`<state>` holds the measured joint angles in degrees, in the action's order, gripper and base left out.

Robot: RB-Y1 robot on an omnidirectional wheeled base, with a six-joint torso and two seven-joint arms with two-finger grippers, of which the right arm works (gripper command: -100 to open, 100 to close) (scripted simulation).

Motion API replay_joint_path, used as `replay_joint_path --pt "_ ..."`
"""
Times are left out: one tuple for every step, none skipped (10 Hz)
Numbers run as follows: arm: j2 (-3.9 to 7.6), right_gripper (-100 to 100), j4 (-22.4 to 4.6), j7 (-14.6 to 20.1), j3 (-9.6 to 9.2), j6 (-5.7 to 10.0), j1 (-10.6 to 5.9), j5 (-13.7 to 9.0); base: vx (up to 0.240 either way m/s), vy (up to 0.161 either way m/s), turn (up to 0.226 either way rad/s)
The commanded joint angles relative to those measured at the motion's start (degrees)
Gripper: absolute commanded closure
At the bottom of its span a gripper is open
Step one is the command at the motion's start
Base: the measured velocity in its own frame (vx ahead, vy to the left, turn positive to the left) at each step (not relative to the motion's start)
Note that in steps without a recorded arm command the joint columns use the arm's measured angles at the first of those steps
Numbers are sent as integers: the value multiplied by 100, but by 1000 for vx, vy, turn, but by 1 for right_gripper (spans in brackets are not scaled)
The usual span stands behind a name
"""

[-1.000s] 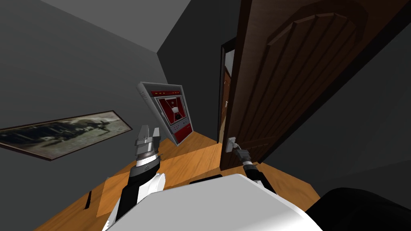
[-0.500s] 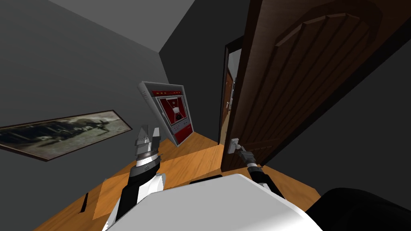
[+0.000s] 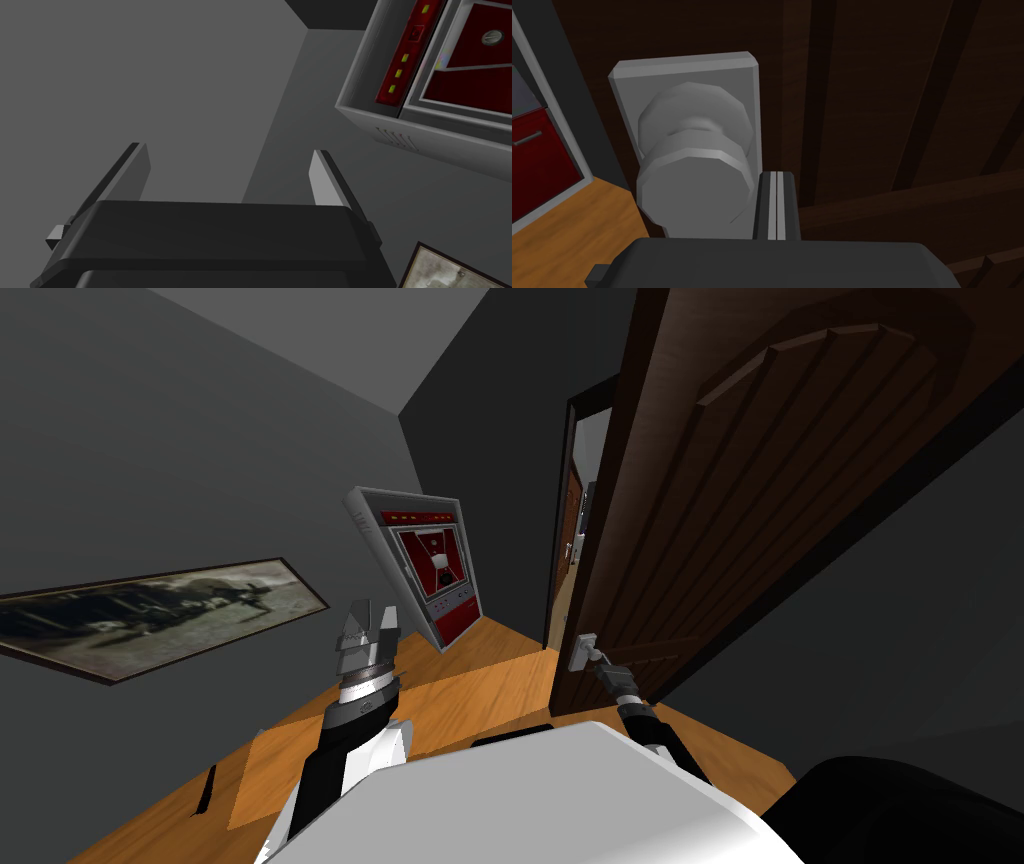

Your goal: Pull the door open

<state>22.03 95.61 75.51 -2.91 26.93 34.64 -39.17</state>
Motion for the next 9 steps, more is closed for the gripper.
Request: replay_joint_path --pt "-7 100 25 -1 -29 10 -5 10 0 0 0" --pt "-7 100 25 -1 -29 10 -5 10 0 0 0" --pt "59 -100 10 42 -131 64 -24 67 -166 -25 138" --pt "72 -100 13 52 -159 80 -30 82 -235 -59 119" --pt "87 -100 16 62 -191 96 -36 98 -156 -46 58" --pt "118 -100 23 84 -256 130 -50 132 -141 -25 69" --pt "134 -100 26 95 -290 148 -57 150 -134 -26 47" --pt "150 -100 29 106 -324 166 -64 168 -126 -39 58" --pt "166 -100 33 118 -358 184 -71 186 -117 -46 73"
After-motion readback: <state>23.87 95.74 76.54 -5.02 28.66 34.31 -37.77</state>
